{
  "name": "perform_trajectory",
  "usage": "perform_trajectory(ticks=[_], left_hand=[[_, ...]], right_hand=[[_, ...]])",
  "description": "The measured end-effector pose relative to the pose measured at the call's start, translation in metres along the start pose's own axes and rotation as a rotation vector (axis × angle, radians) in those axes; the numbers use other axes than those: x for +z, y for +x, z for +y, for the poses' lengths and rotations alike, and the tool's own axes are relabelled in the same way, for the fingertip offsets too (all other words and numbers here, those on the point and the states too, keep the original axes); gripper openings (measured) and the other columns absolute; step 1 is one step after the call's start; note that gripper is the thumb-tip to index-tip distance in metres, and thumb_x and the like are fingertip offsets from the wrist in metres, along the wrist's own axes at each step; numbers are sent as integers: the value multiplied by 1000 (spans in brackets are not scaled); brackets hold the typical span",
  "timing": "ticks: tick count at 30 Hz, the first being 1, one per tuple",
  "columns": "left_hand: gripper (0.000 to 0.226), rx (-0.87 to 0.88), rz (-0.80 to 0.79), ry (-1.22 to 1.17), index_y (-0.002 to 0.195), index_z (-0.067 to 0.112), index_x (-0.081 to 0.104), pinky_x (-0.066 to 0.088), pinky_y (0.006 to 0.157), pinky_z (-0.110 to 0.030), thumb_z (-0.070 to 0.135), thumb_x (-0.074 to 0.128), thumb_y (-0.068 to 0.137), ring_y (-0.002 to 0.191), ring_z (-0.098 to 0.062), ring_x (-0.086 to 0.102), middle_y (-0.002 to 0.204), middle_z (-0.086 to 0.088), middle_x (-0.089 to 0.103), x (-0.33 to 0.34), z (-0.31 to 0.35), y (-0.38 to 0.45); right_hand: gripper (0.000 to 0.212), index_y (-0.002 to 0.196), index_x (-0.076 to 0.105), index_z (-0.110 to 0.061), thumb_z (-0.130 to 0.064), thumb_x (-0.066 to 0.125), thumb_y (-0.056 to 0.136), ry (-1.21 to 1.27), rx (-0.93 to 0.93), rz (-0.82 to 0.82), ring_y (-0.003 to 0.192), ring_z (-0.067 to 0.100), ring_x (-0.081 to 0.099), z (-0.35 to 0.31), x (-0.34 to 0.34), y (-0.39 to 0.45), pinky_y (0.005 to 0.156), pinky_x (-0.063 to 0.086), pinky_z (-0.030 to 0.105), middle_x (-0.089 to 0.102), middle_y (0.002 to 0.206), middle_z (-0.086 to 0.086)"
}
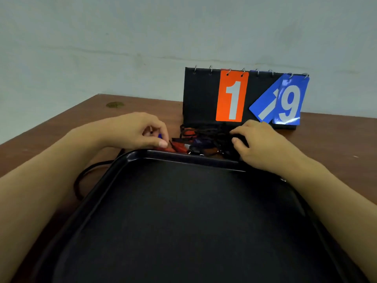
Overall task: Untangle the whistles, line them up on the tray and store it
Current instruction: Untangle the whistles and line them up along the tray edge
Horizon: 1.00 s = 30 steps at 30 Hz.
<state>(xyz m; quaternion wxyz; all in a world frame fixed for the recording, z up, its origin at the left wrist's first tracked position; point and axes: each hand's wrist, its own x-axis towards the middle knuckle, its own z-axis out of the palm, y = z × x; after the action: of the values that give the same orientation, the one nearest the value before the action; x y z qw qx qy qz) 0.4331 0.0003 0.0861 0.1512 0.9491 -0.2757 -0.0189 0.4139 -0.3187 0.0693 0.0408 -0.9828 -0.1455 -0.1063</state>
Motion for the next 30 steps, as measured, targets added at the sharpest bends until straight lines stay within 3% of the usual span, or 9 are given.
perform_trajectory(ticks=[3, 7, 11, 14, 18, 23, 26, 30], left_hand=[[11, 19, 18, 46, 103, 40, 73, 52, 82, -30, 43, 64, 97, 89, -10, 62, 99, 10, 67, -1, -3, -1], [21, 52, -2, 111, 110, 35, 74, 47, 81, -17, 42, 56, 103, 92, 4, 61, 104, 19, 69, 1, 3, 3], [17, 39, -43, 98, 101, 39, 74, 40, 67, -19, 49, 60, 99, 71, 17, 56, 69, 33, 61, 1, 1, 5], [12, 32, -56, 88, 105, 41, 73, 35, 63, -15, 44, 64, 99, 68, 23, 52, 66, 42, 56, -3, -3, 3], [14, 1, -77, 121, 112, 43, 69, 38, 67, -21, 41, 64, 99, 73, 4, 54, 81, 22, 57, -4, -7, 1], [19, -37, -91, 135, 117, 45, 67, 39, 66, -28, 40, 64, 99, 71, -6, 52, 77, 11, 53, -4, -11, 1], [18, -55, -101, 138, 117, 43, 65, 40, 68, -27, 38, 64, 99, 75, -7, 52, 81, 14, 52, -3, -9, 0], [21, -53, -33, 140, 117, 41, 65, 47, 86, -29, 47, 64, 96, 92, -8, 55, 106, 11, 51, -8, -4, -4]], right_hand=[[48, 143, 54, -23, -46, 43, 103, -90, 50, -30, 127, 31, 48, 1, -5, -2, 104, 47, 51, 52, 141, 5], [53, 147, 48, -30, -55, 45, 100, -107, 58, -6, 130, 30, 37, -9, -16, -8, 109, 41, 50, 42, 140, 6], [41, 140, 53, -39, -47, 49, 100, 33, -127, 8, 122, 20, 38, -27, -35, -16, 108, 38, 42, 45, 129, -4], [35, 138, 55, -39, -29, 48, 105, 94, -295, -112, 117, 12, 47, -55, -44, -3, 106, 40, 34, 57, 122, -10], [35, 137, 56, -38, -24, 43, 108, 129, -392, -236, 118, 6, 49, -85, -34, 11, 107, 40, 30, 56, 125, -14], [37, 139, 55, -39, -40, 34, 109, 108, -400, -304, 134, 1, 39, -80, -13, 9, 115, 30, 25, 51, 141, -18], [42, 140, 53, -42, -50, 29, 107, 100, -373, -300, 134, 5, 35, -76, -4, 10, 115, 31, 31, 46, 147, -20], [43, 141, 46, -52, -59, 25, 105, 112, -339, -269, 129, 11, 33, -71, 8, 10, 113, 34, 46, 44, 145, -22]])
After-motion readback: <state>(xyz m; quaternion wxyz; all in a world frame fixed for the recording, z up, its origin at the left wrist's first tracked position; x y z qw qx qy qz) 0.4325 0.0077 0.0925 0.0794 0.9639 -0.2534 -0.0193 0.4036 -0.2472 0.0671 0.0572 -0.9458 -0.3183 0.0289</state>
